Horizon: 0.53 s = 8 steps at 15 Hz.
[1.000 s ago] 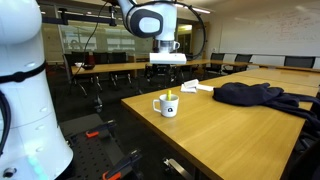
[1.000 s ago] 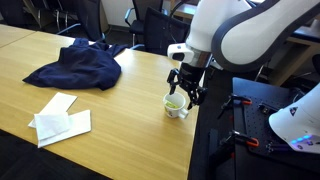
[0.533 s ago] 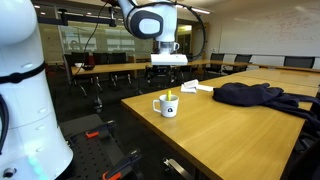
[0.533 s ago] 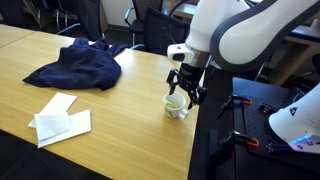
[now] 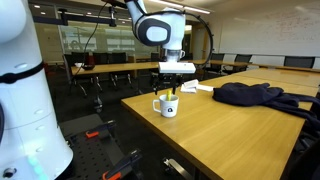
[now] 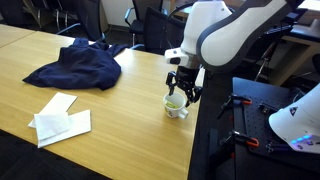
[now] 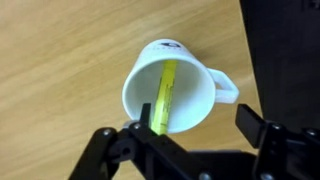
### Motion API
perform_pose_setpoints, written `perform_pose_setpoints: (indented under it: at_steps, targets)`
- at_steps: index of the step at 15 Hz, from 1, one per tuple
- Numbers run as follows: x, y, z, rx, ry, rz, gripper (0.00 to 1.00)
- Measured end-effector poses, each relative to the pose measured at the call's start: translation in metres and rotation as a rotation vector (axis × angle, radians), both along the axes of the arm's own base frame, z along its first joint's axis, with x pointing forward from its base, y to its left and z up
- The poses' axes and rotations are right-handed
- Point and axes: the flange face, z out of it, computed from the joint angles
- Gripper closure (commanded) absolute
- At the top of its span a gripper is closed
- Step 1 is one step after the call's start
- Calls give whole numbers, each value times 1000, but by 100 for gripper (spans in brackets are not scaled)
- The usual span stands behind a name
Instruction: Pick the marker from the cup and put it on the table
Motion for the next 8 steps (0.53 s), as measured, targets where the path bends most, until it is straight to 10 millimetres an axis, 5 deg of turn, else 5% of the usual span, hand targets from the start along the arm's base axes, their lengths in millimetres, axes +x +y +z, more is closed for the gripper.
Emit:
perform_pose_setpoints:
  at_steps: [3,8]
  targets:
    - [10,-5,-14,9,22,-33,54]
    - [23,-8,-24,21,34,-63,54]
